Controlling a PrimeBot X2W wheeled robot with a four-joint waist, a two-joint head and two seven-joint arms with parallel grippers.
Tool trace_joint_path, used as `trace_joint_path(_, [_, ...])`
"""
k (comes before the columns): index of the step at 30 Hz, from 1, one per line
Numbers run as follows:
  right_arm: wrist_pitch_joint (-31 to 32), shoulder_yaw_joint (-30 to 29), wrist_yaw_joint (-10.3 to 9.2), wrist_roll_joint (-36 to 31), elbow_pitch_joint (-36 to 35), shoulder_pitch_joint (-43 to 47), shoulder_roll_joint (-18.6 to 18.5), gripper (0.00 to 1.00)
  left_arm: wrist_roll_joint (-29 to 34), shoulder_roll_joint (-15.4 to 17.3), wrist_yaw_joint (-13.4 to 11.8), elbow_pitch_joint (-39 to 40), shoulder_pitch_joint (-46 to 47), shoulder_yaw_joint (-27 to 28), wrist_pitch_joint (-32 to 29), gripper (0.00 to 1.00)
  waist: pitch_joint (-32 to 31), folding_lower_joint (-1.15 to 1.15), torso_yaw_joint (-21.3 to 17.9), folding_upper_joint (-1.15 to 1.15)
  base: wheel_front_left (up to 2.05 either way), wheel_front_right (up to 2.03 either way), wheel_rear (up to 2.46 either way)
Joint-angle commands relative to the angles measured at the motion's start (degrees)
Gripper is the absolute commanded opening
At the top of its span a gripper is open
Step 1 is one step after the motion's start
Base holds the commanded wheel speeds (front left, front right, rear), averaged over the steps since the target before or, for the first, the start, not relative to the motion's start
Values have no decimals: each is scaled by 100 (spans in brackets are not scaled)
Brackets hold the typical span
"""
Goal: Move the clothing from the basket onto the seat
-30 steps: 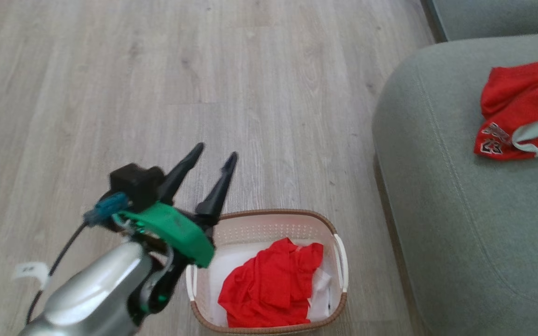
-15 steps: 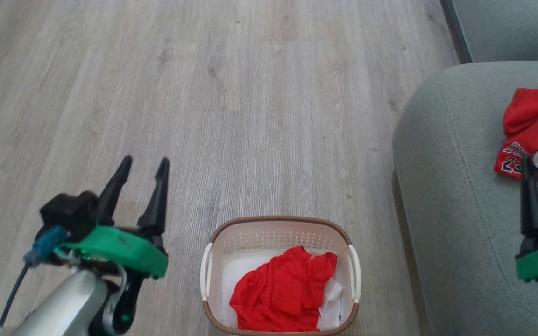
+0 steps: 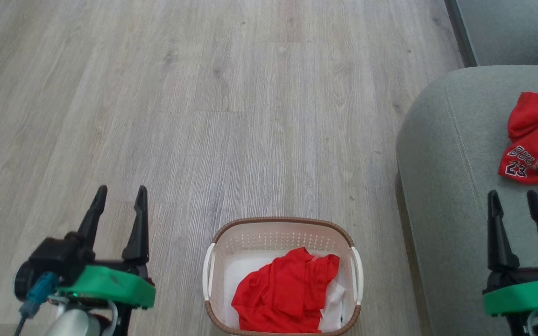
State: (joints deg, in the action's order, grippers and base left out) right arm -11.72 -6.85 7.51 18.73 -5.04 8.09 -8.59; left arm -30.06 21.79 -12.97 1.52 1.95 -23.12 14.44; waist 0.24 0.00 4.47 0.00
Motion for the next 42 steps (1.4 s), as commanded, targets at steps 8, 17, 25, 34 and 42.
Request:
trace_joint_path(8, [-193, 307, -2, 62, 53, -159, -91, 100, 399, -267, 388, -55, 96, 619, 55, 100, 39, 0, -20, 0, 0, 0, 0])
trace_joint_path(17, [-255, 358, -2, 83, 110, -241, -137, 100, 651, -501, 677, -223, 96, 862, 55, 100, 74, 0, -27, 0, 0, 0, 0])
trace_joint_path(25, [-281, 421, -2, 84, 87, -320, -159, 100, 798, -641, 881, -302, 140, 1015, 55, 100, 193, 0, -74, 0, 0, 0, 0])
trace_joint_path(34, [-300, 444, -2, 56, 17, -562, -131, 100, 917, -777, 1093, -390, 381, 1026, 56, 100, 518, 0, -234, 0, 0, 0, 0])
trace_joint_path(42, [-310, 452, -2, -16, -126, -1093, -201, 100, 1021, -918, 1363, -699, 958, 824, 56, 100, 1171, 0, -487, 0, 0, 0, 0])
